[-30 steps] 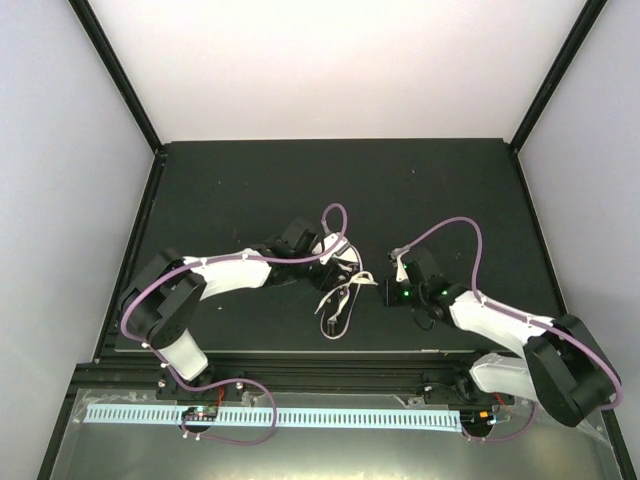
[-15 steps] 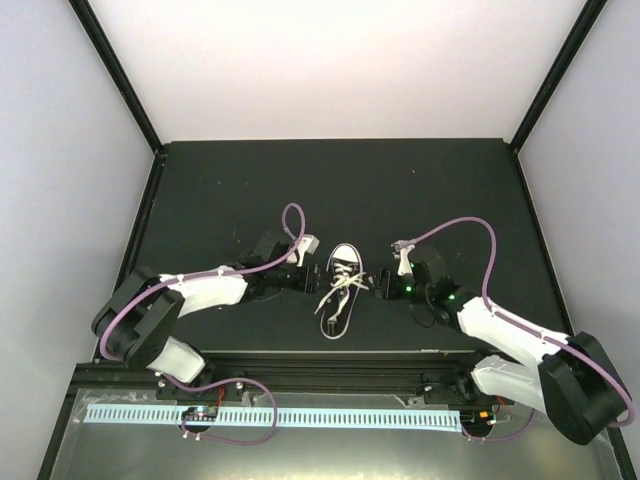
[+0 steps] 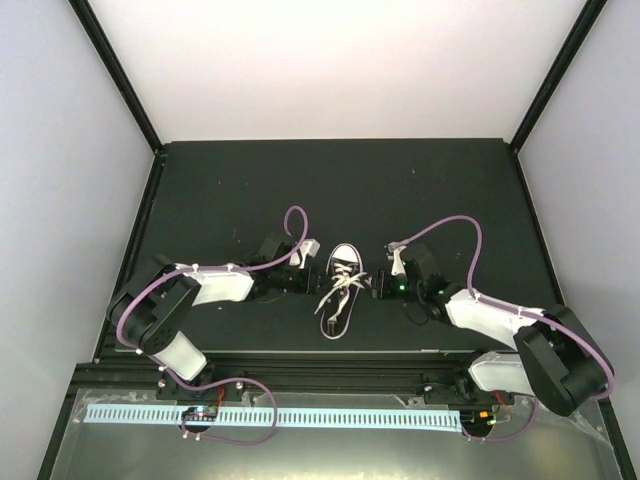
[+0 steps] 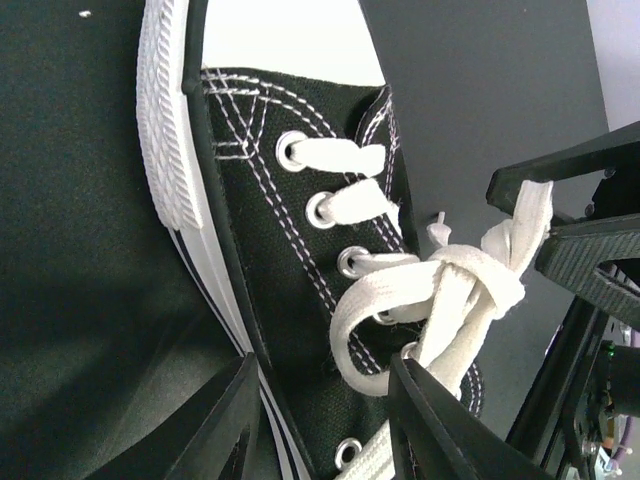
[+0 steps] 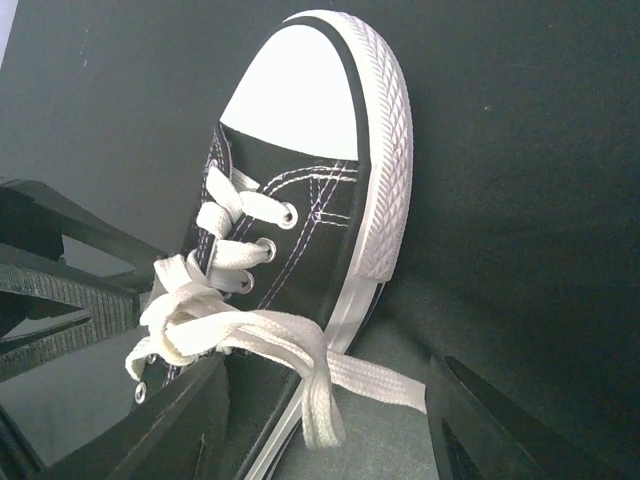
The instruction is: Tie the shoes
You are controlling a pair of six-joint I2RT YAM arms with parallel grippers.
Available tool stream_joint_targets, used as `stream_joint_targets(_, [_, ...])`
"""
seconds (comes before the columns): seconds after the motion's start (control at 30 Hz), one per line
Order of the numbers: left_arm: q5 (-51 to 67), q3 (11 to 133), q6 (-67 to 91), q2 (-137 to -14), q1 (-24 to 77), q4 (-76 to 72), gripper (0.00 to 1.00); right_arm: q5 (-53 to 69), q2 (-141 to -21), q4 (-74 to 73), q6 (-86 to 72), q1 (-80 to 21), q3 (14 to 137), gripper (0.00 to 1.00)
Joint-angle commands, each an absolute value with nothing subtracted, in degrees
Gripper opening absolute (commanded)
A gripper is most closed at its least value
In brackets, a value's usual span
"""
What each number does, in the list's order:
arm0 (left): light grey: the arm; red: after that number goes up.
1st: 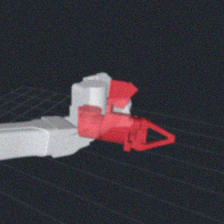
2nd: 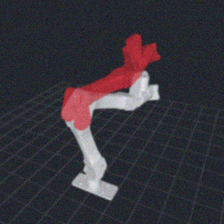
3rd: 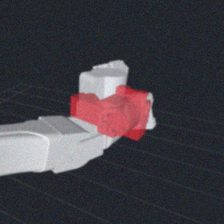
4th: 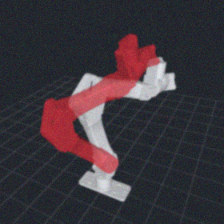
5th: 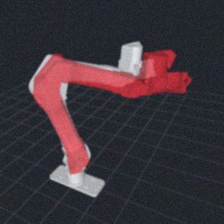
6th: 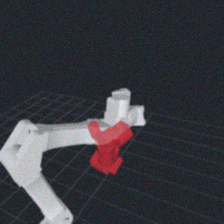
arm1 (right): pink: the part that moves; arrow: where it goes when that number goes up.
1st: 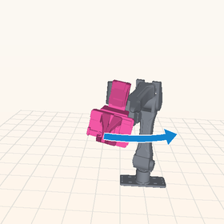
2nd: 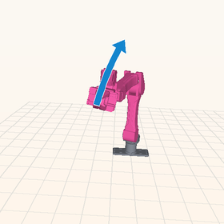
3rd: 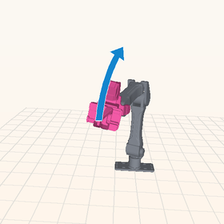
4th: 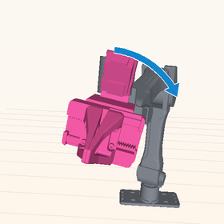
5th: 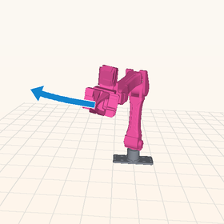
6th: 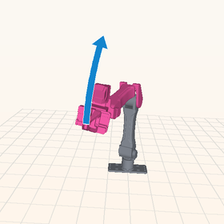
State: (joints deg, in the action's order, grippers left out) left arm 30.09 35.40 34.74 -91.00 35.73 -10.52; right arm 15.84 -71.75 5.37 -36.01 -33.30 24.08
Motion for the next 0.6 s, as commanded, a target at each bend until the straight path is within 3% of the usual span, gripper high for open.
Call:
stream_joint_targets(0.0, [31.9,38.2,34.9,-92.6,35.4,-12.1,0.35,16.4,-73.0,8.4,-35.4,-33.1,24.9,0.53])
stream_joint_targets(0.57, [34.1,40.9,34.4,-96.1,35.4,-13.2,0.18,17.0,-74.7,8.0,-33.6,-33.1,26.8,0.23])
